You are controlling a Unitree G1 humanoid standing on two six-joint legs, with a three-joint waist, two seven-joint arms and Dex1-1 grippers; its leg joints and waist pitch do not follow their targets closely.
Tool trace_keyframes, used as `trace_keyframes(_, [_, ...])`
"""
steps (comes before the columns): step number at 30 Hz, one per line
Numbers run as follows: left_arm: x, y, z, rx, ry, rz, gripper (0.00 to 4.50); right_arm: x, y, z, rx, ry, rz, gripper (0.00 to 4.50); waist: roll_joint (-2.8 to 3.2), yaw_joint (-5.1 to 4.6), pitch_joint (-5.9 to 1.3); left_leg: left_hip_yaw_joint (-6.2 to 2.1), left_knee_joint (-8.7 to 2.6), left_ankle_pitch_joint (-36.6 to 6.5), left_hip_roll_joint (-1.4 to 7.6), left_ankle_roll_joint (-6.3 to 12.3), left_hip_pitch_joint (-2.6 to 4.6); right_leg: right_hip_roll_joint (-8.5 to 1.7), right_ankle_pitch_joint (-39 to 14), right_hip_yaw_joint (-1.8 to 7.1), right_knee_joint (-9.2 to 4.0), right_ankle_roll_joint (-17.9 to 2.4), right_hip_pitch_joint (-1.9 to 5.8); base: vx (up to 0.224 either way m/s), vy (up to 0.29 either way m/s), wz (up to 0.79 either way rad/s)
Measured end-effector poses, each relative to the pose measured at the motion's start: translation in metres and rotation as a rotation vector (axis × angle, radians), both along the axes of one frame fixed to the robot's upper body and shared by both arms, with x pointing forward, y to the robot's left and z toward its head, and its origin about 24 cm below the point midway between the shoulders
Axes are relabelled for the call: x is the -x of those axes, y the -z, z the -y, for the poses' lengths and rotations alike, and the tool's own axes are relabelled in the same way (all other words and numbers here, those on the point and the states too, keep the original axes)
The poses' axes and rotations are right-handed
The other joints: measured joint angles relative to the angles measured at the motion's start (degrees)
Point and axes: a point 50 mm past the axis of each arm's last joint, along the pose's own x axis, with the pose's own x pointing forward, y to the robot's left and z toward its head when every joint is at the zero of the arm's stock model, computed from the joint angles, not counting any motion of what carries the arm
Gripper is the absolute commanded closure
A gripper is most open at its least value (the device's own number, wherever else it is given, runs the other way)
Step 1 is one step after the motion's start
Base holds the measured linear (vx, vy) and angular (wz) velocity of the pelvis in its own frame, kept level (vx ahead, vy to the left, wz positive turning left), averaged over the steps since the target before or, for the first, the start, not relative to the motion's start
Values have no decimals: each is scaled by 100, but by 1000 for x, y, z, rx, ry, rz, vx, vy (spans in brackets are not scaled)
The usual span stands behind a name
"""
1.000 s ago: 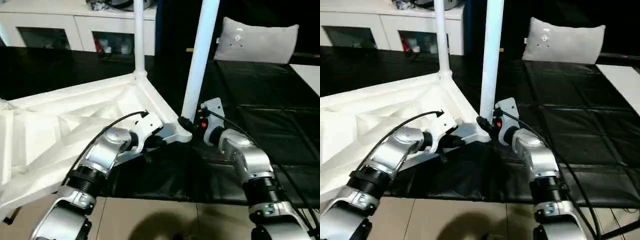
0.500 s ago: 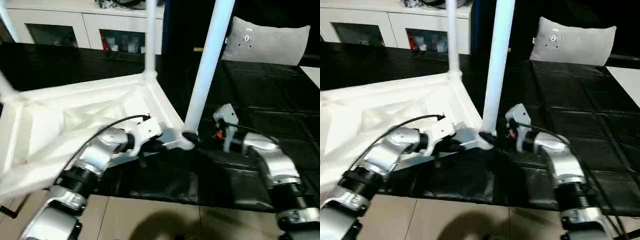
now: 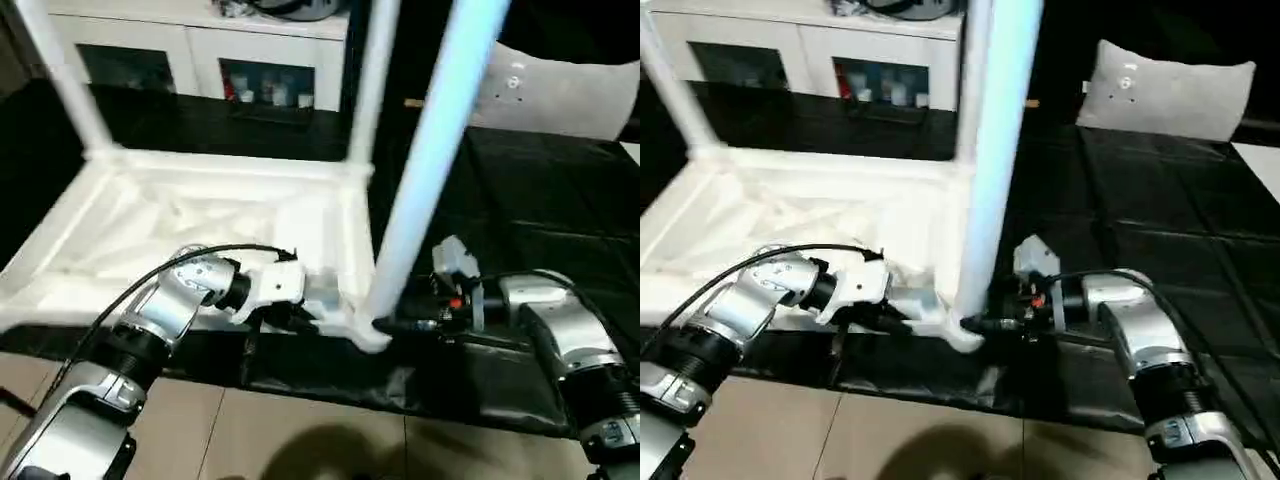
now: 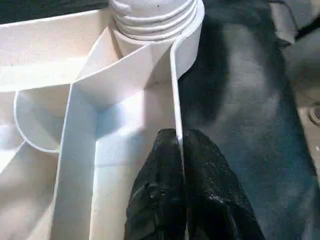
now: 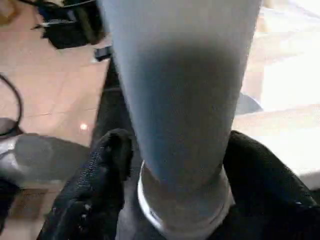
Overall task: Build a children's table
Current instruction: Rotate leg to tighten
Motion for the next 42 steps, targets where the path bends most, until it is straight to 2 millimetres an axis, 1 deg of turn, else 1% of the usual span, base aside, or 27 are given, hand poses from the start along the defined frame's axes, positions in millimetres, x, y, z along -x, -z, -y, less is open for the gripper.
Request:
trace_keyframes(1, [0, 0, 0, -2, 11, -1, 450, 0, 0, 0, 1, -7, -5, 180, 0, 10, 0, 0, 0, 0, 1, 0, 0, 0, 0, 0, 0, 0, 0, 0, 0, 0])
trace_keyframes(3, [1, 0, 0, -4, 27, -2, 450, 1, 1, -1, 1, -18, -17, 184, 0, 36, 0, 1, 0, 0, 1, -1, 1, 1, 0, 0, 2, 0, 0, 0, 0, 0])
trace_keyframes(6, [2, 0, 0, -3, 41, -1, 450, 2, 2, -1, -2, -31, -38, 227, 0, 63, 0, 1, 0, 0, 3, -1, 3, 2, -1, 0, 3, 1, 0, 0, 0, 0])
trace_keyframes(8, [2, 0, 0, -1, 49, -10, 450, 3, 1, -1, -3, -37, -38, 231, 0, 71, 0, 1, 0, 0, 3, -1, 3, 2, -1, 0, 2, 2, 1, 0, 0, 0])
trace_keyframes(10, [3, 0, -1, 5, 52, -18, 450, 3, 0, -1, -2, -43, -46, 245, -1, 76, 0, 2, 1, 0, 3, -1, 3, 2, -1, 0, 2, 2, 1, 0, 0, 0])
trace_keyframes(14, [2, -1, -2, 27, 31, -41, 450, 5, 0, -2, -18, -29, -68, 251, -1, 78, 0, 3, 0, 0, 3, -1, 2, 2, -1, 0, 3, 2, 0, 0, 0, 0])
trace_keyframes(16, [2, 0, -1, 38, -3, -66, 450, 7, 1, -6, -35, 3, -70, 252, 0, 72, 0, 3, -1, 0, 4, -1, 3, 3, -1, 0, 5, 2, -1, 0, 0, 0])
trace_keyframes(17, [0, 1, -2, 42, -45, -74, 450, 7, 3, -8, -38, 48, -63, 252, 0, 61, -1, 3, 0, 2, 4, -5, 6, 3, 0, 0, 8, 1, 0, 0, 0, 0])
trace_keyframes(19, [-5, 1, -6, 43, -157, -75, 450, 0, 6, -17, -45, 170, -36, 252, 0, -12, -1, 5, 2, 12, 0, -21, 13, 4, -9, 0, 11, 22, -2, 0, 0, 0])
trace_keyframes(20, [-7, 1, -7, 46, -194, -72, 450, -3, 7, -19, -49, 217, -28, 253, 0, -67, -1, 5, 4, 14, -4, -24, 15, 4, -10, 0, 10, 25, -1, 0, 0, 0])
trace_keyframes(22, [-10, 3, -4, 56, -286, -67, 450, -11, 9, -25, -51, 352, -20, 254, -2, -185, -1, 5, 7, 15, -13, -25, 24, 4, -11, 2, 6, 27, 5, 0, 0, 0])
trace_keyframes(24, [-15, 6, 4, 74, -404, -48, 450, -25, 8, -35, -44, 520, -7, 256, -2, -315, -1, 4, 14, 20, -18, -32, 24, 5, -11, 0, -2, 27, -3, 0, 0, 0])
trace_keyframes(27, [-20, 8, 19, 111, -515, -35, 450, -37, 7, -43, -32, 704, -1, 256, -4, -406, 0, 2, 14, 20, -21, -32, 20, 5, -11, 0, -4, 28, -4, 0, 0, 0])
trace_keyframes(28, [-21, 8, 24, 115, -534, -32, 450, -40, 7, -44, -26, 739, 7, 256, -4, -407, 0, 2, 13, 20, -22, -32, 19, 5, -11, 0, -4, 28, -4, 0, 0, 0])
trace_keyframes(29, [-22, 8, 27, 117, -553, -28, 450, -42, 6, -45, -19, 766, 16, 222, -3, -405, -1, 1, 11, 20, -22, -31, 16, 5, -11, 0, -4, 28, -4, 0, 0, 0])
trace_keyframes(30, [-22, 8, 31, 118, -565, -21, 450, -43, 6, -45, -14, 782, 28, 222, -3, -391, -1, 0, 4, 20, -21, -31, 11, 5, -11, -1, -4, 28, -4, 0, 0, 0])
trace_keyframes(31, [-23, 7, 32, 118, -570, -16, 450, -43, 6, -44, -15, 788, 33, 187, -2, -380, -1, -1, 1, 19, -21, -31, 9, 5, -11, -1, -3, 28, -4, 0, 0, 0])
trace_keyframes(33, [-23, 6, 33, 118, -572, -7, 450, -43, 6, -45, -24, 787, 37, 185, -1, -361, -2, -2, -9, 18, -20, -30, 4, 5, -10, -1, -2, 28, -11, 0, 0, 0])
trace_keyframes(34, [-23, 6, 34, 117, -574, -4, 450, -43, 6, -46, -30, 790, 35, 175, -1, -353, -2, -2, -12, 18, -20, -29, 2, 5, -9, -1, -2, 26, -14, 0, 0, 0])
trace_keyframes(36, [-23, 5, 34, 118, -570, 0, 450, -43, 5, -44, -31, 781, 40, 141, -1, -336, -2, -1, -14, 15, -20, -24, -3, 5, -7, -1, -2, 22, -19, 0, 0, 0])
trace_keyframes(37, [-23, 5, 34, 119, -570, 2, 450, -43, 5, -43, -33, 772, 40, 141, -1, -330, -2, -1, -14, 15, -20, -23, -3, 5, 0, -1, -2, 9, -19, 0, 0, 0])
trace_keyframes(38, [-23, 4, 34, 119, -567, 8, 450, -42, 5, -41, -35, 759, 41, 137, 1, -321, 0, -1, -15, 14, -20, -23, -4, 5, 9, -1, -2, -5, -21, 0, 0, 0])
trace_keyframes(42, [-21, 3, 27, 109, -512, 20, 450, -37, -1, -26, -49, 670, 76, 98, 1, -245, 1, 0, -17, 15, -18, -23, -9, 8, 10, -1, -2, -7, -29, 0, 0, 0])
